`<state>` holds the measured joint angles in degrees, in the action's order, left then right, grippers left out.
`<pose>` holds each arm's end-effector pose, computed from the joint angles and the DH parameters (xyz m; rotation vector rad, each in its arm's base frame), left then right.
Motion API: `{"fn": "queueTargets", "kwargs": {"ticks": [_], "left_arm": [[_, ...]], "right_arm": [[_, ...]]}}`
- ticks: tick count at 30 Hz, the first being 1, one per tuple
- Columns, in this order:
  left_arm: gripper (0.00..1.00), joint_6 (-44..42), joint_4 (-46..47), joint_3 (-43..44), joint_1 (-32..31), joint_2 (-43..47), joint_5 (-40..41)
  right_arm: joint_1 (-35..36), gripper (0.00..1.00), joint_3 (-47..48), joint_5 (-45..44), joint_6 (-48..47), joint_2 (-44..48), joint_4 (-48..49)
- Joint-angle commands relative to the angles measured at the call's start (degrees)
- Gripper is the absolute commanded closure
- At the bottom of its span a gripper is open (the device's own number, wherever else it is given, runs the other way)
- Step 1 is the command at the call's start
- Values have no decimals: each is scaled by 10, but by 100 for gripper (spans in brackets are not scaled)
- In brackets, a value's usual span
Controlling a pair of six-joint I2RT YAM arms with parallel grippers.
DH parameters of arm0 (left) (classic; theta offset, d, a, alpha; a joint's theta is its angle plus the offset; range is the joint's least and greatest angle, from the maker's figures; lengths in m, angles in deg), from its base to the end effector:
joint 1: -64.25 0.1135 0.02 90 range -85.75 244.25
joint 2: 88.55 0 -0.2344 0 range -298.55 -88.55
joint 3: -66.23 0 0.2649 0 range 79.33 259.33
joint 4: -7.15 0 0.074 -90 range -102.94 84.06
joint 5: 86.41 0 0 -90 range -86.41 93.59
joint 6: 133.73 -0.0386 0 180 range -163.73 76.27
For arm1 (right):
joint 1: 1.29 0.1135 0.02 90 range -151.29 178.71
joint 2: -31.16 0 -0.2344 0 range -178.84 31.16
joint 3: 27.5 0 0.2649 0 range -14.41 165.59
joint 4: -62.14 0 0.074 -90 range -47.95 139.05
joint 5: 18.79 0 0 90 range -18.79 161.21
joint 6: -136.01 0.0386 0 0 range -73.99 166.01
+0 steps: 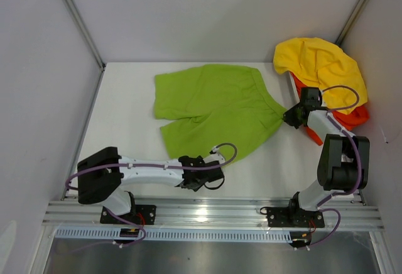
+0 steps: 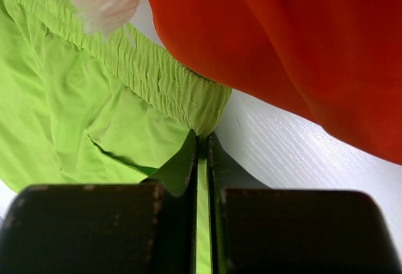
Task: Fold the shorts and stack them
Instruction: Fold the shorts
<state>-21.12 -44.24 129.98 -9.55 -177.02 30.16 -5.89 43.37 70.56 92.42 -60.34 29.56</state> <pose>0.0948 -0.2645 0.1317 1.0689 2.4068 0.1752 0.3403 -0.0278 0.1643 1.0906 2.2750 0.2860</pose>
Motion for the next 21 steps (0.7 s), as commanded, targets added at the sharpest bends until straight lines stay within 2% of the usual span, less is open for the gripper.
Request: {"fn": "queueTargets", "kwargs": {"ticks": [1, 3, 4, 7, 10, 11, 14, 18, 21], "left_arm": [[53, 16, -6, -6, 19, -9, -10], [55, 16, -5, -6, 21, -11, -15], [61, 14, -5, -5, 23, -14, -22], [67, 9, -2, -7, 26, -20, -36], [94, 5, -5, -6, 26, -23, -56], [100, 5, -9, -5, 27, -17, -64], [100, -1, -1, -8, 27, 0, -94], [100, -8, 21, -20, 22, 42, -190], [100, 3, 11, -4, -23, 50, -197]], "right_arm": [[-6, 100, 21, -1, -8, 7, -2], [-7, 100, 20, -1, -9, 6, -1], [-7, 100, 21, -1, -10, 8, -2], [-8, 100, 21, -1, -10, 9, -2], [-11, 100, 22, -1, -11, 12, -6], [-11, 100, 22, -1, -12, 14, -8], [-13, 100, 43, -1, -26, 14, -40], [-14, 100, 83, -27, -51, 13, -133], [-14, 100, 93, -43, -58, 28, -179]]}}
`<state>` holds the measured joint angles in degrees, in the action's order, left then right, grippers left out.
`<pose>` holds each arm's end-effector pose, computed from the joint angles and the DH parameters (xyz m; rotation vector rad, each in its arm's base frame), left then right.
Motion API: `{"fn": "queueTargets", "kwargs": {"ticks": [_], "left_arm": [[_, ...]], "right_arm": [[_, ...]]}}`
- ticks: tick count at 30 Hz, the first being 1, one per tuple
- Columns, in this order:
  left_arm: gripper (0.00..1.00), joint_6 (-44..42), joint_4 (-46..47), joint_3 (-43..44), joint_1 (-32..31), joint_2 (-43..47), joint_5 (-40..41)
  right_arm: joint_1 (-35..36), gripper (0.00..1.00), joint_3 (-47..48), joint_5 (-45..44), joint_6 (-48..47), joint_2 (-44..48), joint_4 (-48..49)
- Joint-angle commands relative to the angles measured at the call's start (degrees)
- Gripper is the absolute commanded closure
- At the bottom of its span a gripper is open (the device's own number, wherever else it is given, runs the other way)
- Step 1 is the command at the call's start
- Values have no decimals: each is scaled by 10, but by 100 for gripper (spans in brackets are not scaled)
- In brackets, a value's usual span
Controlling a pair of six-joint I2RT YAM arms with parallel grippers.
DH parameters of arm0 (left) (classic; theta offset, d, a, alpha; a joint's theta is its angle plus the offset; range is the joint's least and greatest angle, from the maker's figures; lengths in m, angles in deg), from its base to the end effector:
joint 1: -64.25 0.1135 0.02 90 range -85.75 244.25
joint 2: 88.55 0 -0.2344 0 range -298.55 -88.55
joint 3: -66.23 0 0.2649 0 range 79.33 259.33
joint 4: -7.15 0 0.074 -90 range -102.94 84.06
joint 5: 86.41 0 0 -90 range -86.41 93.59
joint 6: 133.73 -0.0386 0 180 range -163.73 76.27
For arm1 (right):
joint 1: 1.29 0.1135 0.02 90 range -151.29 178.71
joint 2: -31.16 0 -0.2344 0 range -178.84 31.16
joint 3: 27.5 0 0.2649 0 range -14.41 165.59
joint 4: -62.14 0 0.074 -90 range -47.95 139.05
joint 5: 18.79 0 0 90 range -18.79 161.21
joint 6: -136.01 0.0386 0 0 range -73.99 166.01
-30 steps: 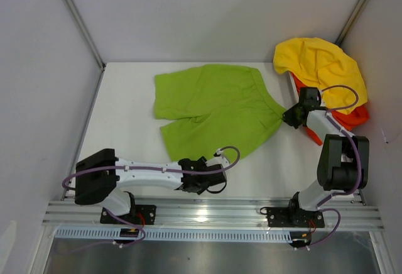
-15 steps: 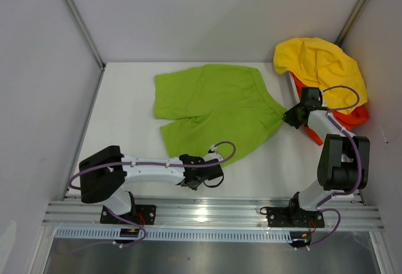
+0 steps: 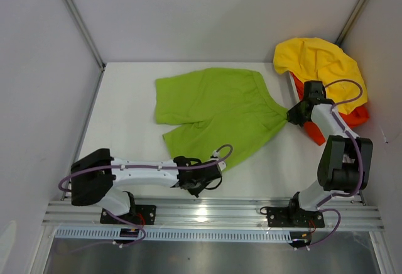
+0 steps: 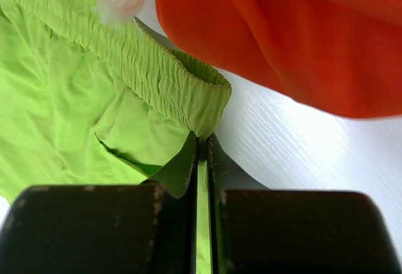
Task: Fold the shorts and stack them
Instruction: Fold the shorts
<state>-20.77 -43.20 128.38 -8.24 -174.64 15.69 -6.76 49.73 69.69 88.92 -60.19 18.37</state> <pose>0.0909 -0.2611 0.1323 1.1361 2.5606 -0.0862 0.3406 -0.0336 0.1878 1.0723 2.3629 0.2071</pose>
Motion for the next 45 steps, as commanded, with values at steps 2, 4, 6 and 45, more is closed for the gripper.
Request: {"fn": "queueTargets", "kwargs": {"ticks": [2, 4, 6, 45], "left_arm": [[100, 10, -5, 39, -59, 21, -66], [100, 25, -12, 63, -91, 10, -86], [100, 36, -11, 97, -121, -3, -102], [100, -96, -198, 350, 226, 127, -100]], "right_arm": [[-5, 100, 33, -60, -21, 38, -90], [-6, 100, 27, -61, -24, 61, -109], [-9, 100, 19, -63, -28, 91, -121], [-65, 100, 250, 92, -36, 50, -137]]}}
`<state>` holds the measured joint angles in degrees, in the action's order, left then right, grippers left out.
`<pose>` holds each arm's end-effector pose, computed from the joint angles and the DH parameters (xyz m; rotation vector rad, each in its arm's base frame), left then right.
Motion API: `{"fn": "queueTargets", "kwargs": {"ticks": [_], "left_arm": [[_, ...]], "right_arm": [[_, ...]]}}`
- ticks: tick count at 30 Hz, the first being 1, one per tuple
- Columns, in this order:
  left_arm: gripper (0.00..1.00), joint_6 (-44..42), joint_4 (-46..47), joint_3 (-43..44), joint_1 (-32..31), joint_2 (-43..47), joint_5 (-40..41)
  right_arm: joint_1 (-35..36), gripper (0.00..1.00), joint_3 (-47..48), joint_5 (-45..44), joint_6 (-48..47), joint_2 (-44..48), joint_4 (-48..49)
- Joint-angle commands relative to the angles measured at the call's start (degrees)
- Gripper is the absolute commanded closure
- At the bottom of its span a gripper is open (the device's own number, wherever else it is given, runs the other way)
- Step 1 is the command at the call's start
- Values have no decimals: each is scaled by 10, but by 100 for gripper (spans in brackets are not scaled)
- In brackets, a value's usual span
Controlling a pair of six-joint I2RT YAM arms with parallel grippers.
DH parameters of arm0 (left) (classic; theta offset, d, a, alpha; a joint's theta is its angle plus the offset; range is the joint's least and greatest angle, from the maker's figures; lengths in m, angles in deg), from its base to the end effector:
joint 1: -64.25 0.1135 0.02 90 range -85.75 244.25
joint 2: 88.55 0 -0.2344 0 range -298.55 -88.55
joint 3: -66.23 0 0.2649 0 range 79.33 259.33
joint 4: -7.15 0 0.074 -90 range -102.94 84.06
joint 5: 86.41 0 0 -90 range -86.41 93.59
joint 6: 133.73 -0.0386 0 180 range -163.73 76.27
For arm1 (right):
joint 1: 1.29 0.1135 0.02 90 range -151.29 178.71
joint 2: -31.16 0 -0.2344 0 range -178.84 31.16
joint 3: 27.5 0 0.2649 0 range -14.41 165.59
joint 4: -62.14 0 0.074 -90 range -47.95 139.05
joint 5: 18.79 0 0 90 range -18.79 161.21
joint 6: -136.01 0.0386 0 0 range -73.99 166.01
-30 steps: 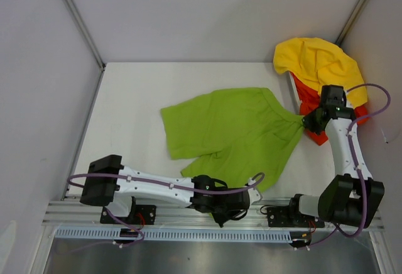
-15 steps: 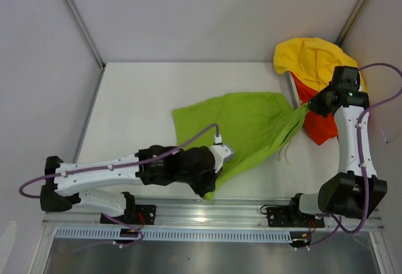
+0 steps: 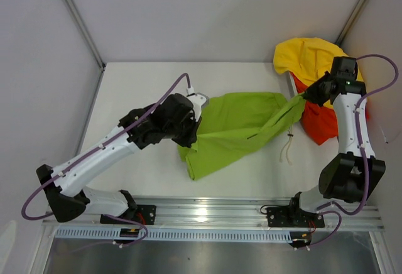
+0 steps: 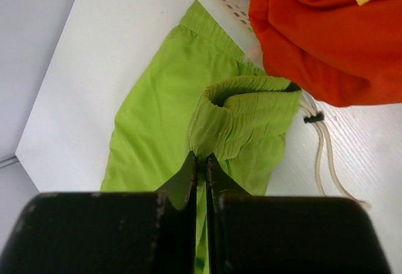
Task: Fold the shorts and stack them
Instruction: Fold the shorts
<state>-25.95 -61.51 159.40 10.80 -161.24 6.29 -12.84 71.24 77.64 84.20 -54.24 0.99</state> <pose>0.1643 -0.2186 0.3461 0.7369 2.3633 -0.5033 0.3285 -0.0627 0.3250 0.9731 2.2244 0.3484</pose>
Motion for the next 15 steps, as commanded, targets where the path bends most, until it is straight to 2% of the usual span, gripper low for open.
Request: {"fn": "queueTargets", "kwargs": {"ticks": [1, 5, 15], "left_arm": [[100, -48, -16, 50, 47, -10, -9], [100, -69, -18, 84, 93, -32, -12], [100, -89, -32, 160, 143, -79, -18]], "right_arm": [[-3, 100, 37, 16, 16, -16, 47], [-3, 100, 48, 24, 25, -50, 67], [-2, 100, 65, 45, 36, -106, 135]]}}
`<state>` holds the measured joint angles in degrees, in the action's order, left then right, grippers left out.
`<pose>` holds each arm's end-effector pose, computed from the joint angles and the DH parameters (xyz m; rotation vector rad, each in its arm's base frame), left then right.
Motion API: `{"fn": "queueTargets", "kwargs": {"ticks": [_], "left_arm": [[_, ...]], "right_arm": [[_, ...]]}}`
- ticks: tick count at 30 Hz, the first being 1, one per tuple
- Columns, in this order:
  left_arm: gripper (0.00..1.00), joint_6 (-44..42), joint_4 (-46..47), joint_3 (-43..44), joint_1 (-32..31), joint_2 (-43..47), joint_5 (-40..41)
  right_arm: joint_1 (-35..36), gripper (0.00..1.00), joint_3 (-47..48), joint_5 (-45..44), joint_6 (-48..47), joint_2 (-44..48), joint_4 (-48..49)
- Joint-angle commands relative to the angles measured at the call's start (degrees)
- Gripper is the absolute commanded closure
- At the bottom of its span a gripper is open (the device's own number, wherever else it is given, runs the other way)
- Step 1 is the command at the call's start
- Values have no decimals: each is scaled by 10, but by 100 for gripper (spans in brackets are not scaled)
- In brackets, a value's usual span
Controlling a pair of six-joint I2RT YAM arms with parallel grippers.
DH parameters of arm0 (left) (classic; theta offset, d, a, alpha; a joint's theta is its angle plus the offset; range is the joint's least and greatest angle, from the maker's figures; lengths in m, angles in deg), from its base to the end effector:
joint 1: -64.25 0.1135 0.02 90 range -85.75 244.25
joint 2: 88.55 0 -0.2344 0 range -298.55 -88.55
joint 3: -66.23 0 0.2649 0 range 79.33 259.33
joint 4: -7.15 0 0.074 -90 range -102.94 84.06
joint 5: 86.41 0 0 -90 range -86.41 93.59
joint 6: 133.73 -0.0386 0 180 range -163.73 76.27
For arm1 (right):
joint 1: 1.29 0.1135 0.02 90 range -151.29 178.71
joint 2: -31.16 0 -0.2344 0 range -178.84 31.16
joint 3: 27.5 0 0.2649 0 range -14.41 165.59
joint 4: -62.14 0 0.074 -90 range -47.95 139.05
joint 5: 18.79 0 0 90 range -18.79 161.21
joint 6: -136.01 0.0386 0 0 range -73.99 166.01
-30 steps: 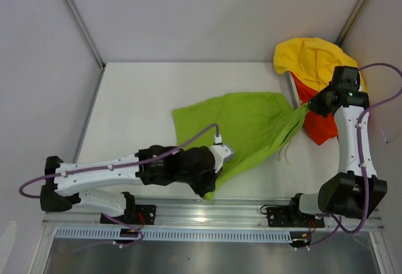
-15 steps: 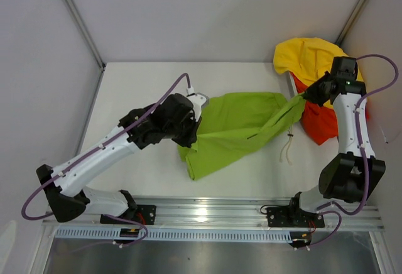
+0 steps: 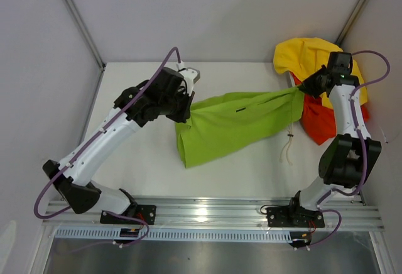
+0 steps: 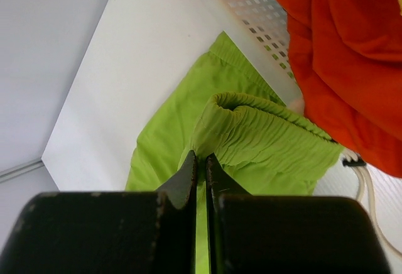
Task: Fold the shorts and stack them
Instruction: Fold the shorts
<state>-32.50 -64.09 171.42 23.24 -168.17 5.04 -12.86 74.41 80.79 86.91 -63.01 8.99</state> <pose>0.2235 -0.1931 0.3779 0.6062 2.3282 -0.4041 0.3718 -0.0696 0.3032 0.9840 2.1825 0.4423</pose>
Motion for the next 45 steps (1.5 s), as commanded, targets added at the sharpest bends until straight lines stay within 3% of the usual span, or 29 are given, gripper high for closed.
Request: {"fn": "queueTargets", "kwargs": {"ticks": [1, 11, 36, 45], "left_arm": [[100, -24, -7, 40, 23, -12, -1], [100, -36, 0, 83, 81, -53, 20], [100, -32, 53, 174, 169, -206, 59], [100, -16, 90, 184, 230, -266, 64]], "right_arm": [[-2, 100, 35, 18, 11, -23, 62], [10, 100, 44, 42, 27, -63, 119], [59, 100, 192, 76, 13, -224, 165], [76, 100, 203, 105, 60, -283, 288]]}}
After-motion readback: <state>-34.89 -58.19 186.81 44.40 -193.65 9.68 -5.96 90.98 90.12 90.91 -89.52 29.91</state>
